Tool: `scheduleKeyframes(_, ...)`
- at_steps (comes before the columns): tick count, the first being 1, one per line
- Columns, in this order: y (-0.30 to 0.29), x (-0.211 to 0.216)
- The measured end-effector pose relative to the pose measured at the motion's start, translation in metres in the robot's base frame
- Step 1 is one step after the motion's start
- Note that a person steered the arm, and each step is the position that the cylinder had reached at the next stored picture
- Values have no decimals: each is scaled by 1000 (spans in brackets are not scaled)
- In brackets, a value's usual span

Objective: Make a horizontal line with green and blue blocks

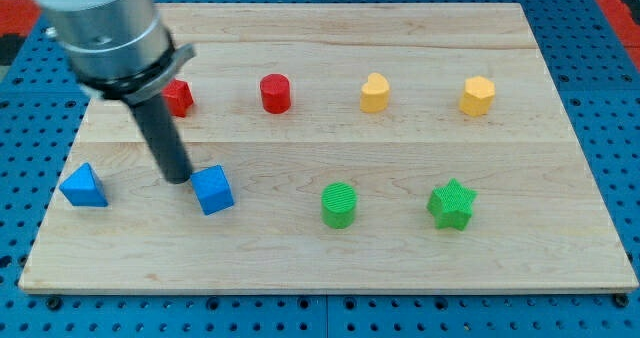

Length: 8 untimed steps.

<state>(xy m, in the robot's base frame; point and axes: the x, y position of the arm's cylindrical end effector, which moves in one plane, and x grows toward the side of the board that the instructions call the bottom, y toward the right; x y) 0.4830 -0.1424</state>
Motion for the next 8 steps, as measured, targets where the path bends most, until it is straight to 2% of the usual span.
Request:
scheduleKeyframes(2,7,26)
scheduleKeyframes(3,5,-23)
scheduleKeyframes(4,-116,-27)
scheduleKeyframes(5,-162,-22)
scheduleKeyframes(6,-136,6)
scheduleKeyframes(7,-100,55)
scheduleKeyframes(8,-114,58)
